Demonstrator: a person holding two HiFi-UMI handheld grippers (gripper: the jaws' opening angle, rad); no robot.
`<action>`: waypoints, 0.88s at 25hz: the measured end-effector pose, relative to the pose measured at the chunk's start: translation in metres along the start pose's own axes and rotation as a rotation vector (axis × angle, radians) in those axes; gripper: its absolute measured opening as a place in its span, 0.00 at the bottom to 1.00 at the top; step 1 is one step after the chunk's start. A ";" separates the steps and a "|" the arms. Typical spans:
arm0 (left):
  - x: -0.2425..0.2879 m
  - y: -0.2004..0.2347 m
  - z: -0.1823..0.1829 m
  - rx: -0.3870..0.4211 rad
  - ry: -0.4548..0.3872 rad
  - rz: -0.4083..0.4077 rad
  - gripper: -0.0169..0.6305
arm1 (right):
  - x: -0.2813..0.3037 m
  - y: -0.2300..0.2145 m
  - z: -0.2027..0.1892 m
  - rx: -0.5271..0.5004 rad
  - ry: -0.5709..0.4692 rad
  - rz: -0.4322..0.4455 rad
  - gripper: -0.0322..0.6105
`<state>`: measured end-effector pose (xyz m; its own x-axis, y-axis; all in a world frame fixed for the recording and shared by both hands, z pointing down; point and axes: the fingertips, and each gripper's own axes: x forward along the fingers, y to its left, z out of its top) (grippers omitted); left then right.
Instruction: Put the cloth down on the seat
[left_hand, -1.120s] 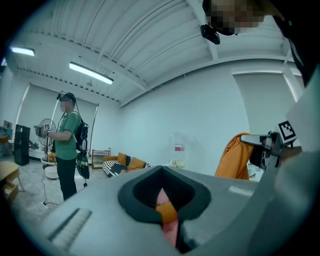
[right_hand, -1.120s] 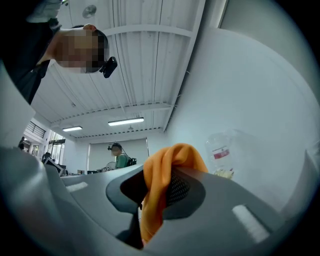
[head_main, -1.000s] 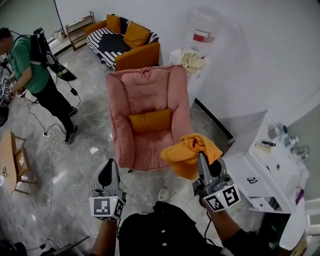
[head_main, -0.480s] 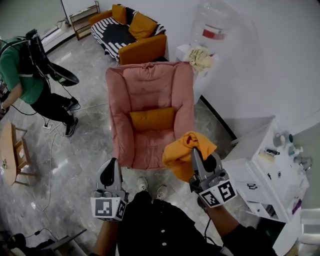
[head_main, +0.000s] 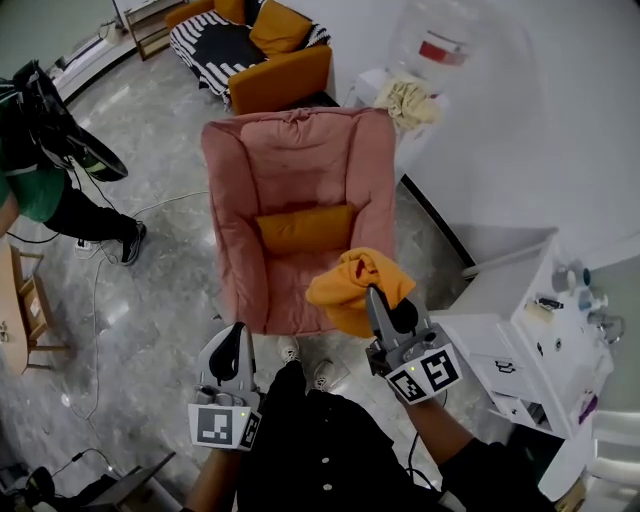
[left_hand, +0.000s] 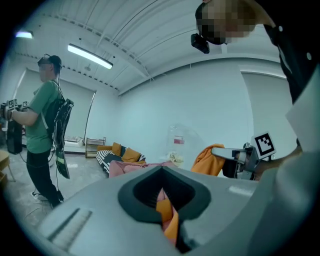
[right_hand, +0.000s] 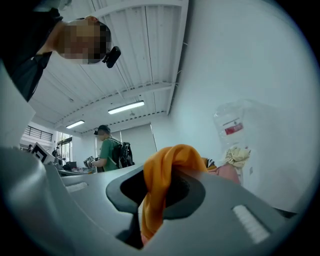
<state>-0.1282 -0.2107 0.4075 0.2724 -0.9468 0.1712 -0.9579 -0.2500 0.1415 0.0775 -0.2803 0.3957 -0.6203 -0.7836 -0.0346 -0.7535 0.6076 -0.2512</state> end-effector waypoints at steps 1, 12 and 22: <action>0.002 0.001 -0.003 -0.004 0.007 -0.004 0.03 | 0.007 -0.001 -0.008 0.001 0.016 0.004 0.18; 0.019 0.013 -0.047 -0.030 0.101 -0.038 0.03 | 0.080 -0.024 -0.127 -0.006 0.202 0.041 0.18; 0.034 0.014 -0.089 -0.068 0.192 -0.074 0.03 | 0.107 -0.051 -0.244 -0.020 0.375 0.028 0.18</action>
<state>-0.1242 -0.2288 0.5018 0.3606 -0.8688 0.3394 -0.9279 -0.2972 0.2250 -0.0035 -0.3637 0.6413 -0.6748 -0.6668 0.3162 -0.7367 0.6335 -0.2365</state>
